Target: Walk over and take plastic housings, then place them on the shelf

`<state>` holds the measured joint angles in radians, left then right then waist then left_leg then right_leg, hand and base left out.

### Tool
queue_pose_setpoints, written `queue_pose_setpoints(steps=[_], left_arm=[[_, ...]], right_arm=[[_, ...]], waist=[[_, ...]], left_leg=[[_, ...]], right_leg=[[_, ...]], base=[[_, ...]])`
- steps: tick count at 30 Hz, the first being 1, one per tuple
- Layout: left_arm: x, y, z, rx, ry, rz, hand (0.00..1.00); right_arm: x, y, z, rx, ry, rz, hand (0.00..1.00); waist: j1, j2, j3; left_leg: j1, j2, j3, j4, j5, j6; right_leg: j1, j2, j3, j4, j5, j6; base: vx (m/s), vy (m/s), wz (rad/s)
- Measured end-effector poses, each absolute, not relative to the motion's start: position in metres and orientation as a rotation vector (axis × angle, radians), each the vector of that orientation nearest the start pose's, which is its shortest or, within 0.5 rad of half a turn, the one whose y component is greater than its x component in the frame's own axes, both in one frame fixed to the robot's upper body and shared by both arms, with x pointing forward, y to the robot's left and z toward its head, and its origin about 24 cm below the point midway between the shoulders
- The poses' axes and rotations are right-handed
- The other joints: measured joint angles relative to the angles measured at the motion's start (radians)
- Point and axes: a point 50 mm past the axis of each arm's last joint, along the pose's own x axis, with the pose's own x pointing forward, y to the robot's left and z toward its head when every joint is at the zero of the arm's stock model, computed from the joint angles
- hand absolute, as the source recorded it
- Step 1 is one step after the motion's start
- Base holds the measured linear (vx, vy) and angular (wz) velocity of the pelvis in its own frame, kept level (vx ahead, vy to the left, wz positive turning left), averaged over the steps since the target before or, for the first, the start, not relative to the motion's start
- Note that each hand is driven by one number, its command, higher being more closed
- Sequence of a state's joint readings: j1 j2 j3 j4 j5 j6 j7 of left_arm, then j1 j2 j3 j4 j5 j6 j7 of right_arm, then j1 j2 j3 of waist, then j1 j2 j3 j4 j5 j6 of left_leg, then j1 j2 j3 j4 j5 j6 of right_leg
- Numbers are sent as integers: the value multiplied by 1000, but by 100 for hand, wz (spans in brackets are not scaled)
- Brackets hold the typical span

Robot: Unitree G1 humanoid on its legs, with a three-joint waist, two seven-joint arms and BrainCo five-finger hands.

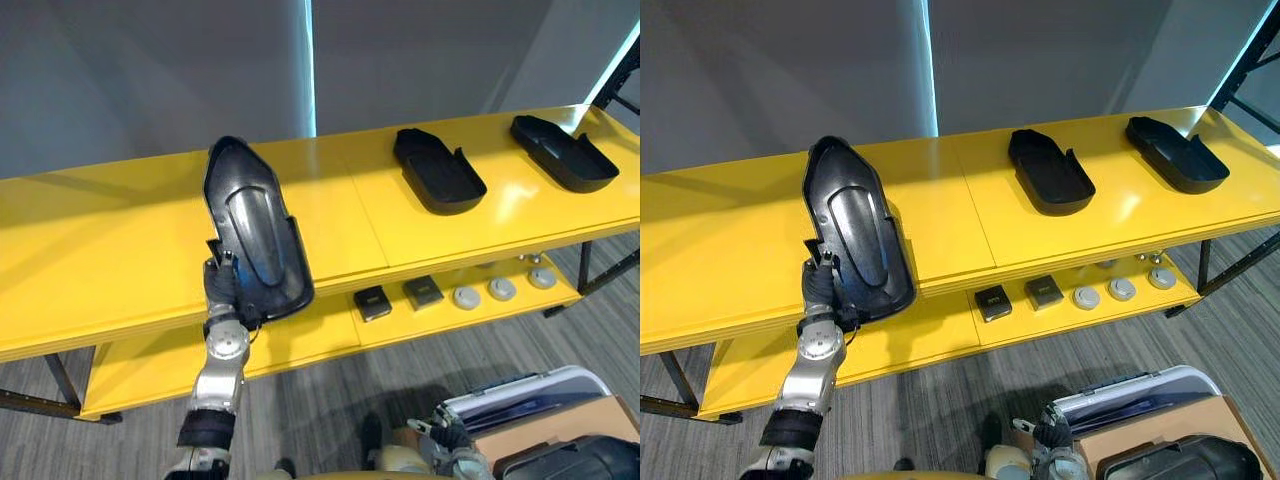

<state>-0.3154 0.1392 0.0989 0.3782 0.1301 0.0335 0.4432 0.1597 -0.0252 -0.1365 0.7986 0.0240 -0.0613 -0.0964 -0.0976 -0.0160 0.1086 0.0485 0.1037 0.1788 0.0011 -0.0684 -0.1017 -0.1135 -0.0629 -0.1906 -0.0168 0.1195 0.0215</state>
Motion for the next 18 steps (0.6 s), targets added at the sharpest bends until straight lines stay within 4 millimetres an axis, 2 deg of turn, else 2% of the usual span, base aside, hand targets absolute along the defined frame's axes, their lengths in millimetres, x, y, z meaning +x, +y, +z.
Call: queue_pose_setpoints(steps=[2, 3, 5, 8, 10, 18], left_arm=[[316, 214, 55, 264, 37, 517, 100], [320, 217, 60, 271, 32, 527, 0], [331, 229, 72, 298, 29, 566, 0], [339, 232, 79, 313, 30, 585, 0], [347, 234, 91, 317, 10, 592, 0], [355, 241, 105, 312, -4, 628, 0]], right_arm=[[117, -192, -140, 13, 888, -278, 0], [117, -192, -140, 12, 888, -274, 0], [120, -191, -139, 5, 880, -261, 0], [121, -189, -139, 3, 878, -253, 0], [123, -188, -138, 1, 870, -244, 0], [131, -186, -134, -1, 835, -233, 0]], waist=[[0, -2, 1], [0, -2, 1], [-3, -2, 2], [-3, -2, 4], [-4, -6, 16], [-16, -15, 54]], left_leg=[[0, 4, 10, -2, 1, -1], [-1, 5, 16, -3, 1, -1], [-3, 5, 21, -3, 7, 3], [-3, 6, 31, -3, 7, 2], [-4, 2, 34, -4, 7, 2], [-17, 1, 40, 0, 7, 1]], right_leg=[[-4, 6, 8, -4, 3, -3], [-9, 9, 12, -4, 3, -4], [-26, 12, 20, -1, 9, -13], [-32, 12, 26, 3, 7, -14], [-34, 9, 28, 5, 5, -12], [-71, -1, 26, 64, -24, -11]], base=[[35, 0, -15], [73, 7, -19], [93, 14, -15], [62, 20, -7], [40, 26, -1], [-7, -3, 2]])
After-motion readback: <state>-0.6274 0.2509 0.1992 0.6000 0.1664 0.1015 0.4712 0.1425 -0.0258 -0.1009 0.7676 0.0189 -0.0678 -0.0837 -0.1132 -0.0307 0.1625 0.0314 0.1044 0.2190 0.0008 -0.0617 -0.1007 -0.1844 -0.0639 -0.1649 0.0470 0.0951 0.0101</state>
